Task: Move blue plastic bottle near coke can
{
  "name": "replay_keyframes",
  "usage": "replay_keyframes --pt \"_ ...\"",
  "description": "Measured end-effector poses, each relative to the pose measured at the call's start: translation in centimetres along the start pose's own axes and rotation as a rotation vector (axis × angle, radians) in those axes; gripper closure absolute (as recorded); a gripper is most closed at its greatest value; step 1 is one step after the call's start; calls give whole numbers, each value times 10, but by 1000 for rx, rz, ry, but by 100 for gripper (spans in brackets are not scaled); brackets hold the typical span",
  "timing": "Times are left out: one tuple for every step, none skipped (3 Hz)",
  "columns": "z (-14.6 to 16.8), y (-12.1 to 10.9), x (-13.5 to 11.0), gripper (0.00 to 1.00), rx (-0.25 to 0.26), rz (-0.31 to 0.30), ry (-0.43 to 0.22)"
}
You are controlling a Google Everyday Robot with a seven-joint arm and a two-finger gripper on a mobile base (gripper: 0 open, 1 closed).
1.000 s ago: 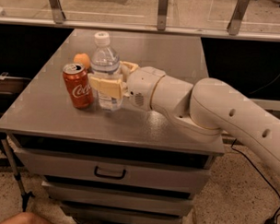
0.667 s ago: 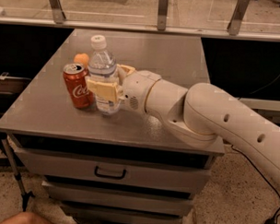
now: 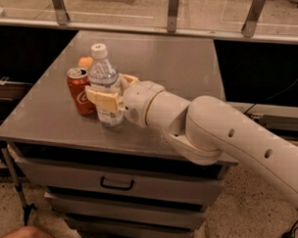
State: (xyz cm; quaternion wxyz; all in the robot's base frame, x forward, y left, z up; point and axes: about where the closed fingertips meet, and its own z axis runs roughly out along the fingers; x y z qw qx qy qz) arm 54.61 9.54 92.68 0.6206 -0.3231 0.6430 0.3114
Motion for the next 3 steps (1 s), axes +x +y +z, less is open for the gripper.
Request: replay_keyframes --pt "2 2 5 100 1 11 -2" --pt "3 3 5 82 -2 10 -2" --pt "4 5 4 59 -5 8 -2"
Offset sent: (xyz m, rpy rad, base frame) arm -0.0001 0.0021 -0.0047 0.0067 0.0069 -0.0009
